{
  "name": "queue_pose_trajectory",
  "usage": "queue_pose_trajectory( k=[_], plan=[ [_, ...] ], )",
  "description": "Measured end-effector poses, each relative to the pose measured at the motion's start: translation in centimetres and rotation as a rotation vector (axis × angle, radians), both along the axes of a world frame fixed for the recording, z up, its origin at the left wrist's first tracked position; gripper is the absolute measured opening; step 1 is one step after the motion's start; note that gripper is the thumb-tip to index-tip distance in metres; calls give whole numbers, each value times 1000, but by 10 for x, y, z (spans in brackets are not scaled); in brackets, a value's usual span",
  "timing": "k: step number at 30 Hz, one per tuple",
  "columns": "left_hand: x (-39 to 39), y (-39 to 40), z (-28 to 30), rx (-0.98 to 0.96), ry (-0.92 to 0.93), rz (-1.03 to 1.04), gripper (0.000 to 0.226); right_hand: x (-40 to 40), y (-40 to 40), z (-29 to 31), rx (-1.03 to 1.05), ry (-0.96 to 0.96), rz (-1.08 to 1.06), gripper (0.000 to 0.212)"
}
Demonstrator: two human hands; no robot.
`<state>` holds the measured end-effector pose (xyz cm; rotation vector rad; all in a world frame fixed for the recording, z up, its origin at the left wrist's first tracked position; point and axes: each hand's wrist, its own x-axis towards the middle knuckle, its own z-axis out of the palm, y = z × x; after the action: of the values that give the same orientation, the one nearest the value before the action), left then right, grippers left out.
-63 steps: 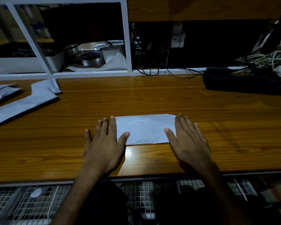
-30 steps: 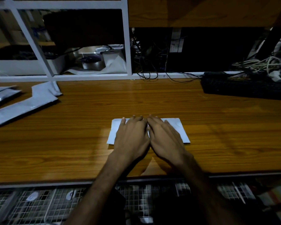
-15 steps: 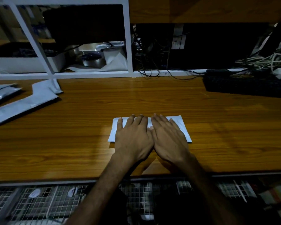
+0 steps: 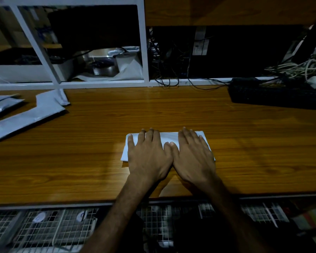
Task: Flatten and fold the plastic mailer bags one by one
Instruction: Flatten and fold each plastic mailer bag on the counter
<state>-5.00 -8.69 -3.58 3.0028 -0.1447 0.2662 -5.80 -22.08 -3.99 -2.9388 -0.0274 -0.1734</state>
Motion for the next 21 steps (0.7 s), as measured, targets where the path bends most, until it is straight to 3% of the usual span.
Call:
queue_pose_trajectory(
  k=[11, 21],
  plan=[
    [2, 14, -5, -17, 4, 61, 87, -5, -10, 2, 45, 14, -92, 94],
    [0, 46, -3, -38, 53, 86, 83, -4, -38, 3, 29, 53, -85, 74]
  ],
)
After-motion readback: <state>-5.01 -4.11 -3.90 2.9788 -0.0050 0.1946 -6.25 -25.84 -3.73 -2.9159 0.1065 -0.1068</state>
